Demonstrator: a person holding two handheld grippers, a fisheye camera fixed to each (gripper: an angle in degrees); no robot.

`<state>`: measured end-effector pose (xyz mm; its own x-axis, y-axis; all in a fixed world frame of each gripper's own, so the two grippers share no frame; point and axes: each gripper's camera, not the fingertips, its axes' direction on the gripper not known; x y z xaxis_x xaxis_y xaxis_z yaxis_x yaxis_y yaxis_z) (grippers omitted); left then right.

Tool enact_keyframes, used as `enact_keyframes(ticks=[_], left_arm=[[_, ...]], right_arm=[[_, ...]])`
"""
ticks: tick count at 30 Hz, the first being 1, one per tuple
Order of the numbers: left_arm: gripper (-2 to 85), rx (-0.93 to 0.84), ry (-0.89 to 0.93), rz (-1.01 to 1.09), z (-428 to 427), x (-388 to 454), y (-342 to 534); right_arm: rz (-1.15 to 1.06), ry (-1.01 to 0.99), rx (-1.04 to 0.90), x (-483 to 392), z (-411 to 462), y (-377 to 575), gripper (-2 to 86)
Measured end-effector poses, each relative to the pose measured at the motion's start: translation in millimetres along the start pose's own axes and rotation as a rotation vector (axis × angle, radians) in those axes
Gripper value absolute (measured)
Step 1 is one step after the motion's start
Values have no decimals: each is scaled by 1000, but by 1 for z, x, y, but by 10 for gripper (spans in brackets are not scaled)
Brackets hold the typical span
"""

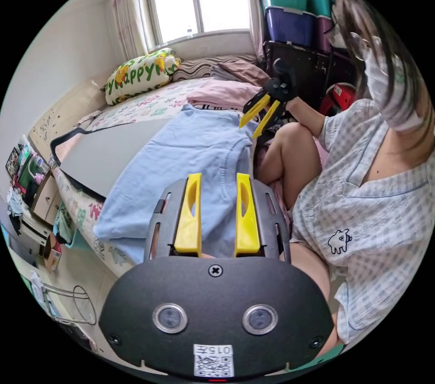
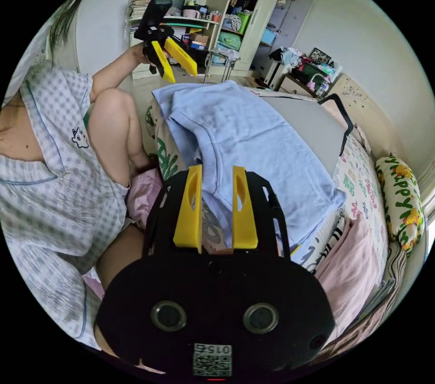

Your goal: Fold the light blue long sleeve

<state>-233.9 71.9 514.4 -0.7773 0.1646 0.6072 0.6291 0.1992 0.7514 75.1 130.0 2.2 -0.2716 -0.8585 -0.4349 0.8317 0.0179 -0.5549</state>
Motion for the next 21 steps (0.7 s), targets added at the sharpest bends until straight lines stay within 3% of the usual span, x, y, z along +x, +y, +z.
enact_keyframes(ticks=[4,6,17,21], left_arm=[[114,-212,-94,20,42,7,-7],[89,-275,-56,51,65,13,-13],[9,-265,-104,22,66,20,-18],[2,-187,-37,-14,44,16,-17]], right_arm=[[14,-3,-95,-1,21,7,96],[30,17,-116,1,28,7,77],[9,31,-112,4,17,12,38],[-22,40,-111,1,4,14,35]])
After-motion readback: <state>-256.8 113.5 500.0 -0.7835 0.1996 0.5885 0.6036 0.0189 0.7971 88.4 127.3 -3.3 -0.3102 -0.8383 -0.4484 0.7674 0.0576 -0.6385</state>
